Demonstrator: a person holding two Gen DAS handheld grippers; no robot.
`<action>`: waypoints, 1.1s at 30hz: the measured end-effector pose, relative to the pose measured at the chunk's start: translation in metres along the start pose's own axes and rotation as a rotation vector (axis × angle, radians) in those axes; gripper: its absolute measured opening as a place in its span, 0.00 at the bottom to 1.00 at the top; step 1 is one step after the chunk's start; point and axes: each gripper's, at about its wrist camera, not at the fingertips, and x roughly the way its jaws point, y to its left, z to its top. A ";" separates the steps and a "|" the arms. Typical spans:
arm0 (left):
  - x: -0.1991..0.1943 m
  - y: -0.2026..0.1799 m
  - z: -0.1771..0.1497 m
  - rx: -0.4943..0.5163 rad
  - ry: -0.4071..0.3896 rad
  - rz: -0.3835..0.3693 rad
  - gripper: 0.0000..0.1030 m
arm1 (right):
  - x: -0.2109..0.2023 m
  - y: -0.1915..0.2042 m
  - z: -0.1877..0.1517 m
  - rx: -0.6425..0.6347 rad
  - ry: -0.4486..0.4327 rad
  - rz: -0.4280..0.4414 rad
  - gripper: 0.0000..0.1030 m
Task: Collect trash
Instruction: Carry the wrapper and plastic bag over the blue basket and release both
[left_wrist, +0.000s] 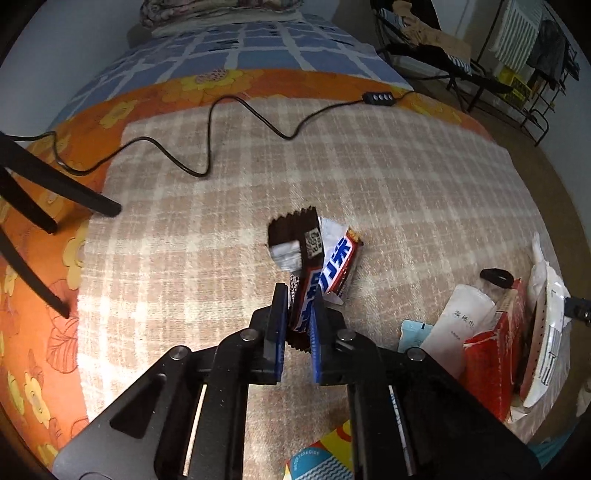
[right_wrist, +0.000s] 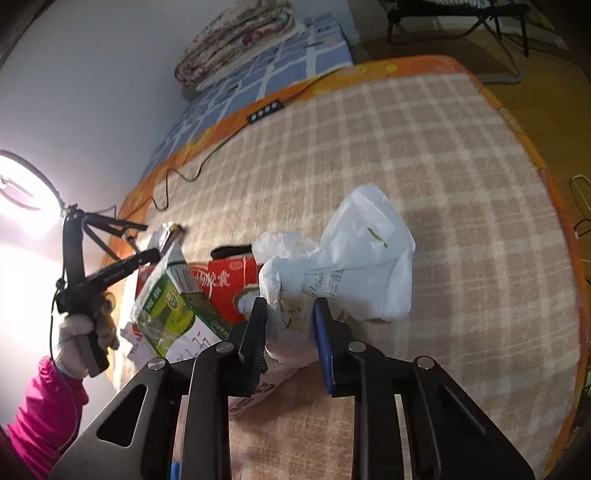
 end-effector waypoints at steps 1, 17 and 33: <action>-0.005 0.001 0.000 -0.006 -0.008 0.001 0.08 | -0.003 0.000 0.001 0.002 -0.006 0.000 0.22; -0.120 -0.013 -0.043 -0.034 -0.119 0.023 0.08 | -0.052 0.025 -0.010 -0.139 -0.145 -0.016 0.03; -0.211 -0.080 -0.163 -0.019 -0.114 -0.061 0.08 | -0.122 0.087 -0.107 -0.352 -0.140 0.105 0.03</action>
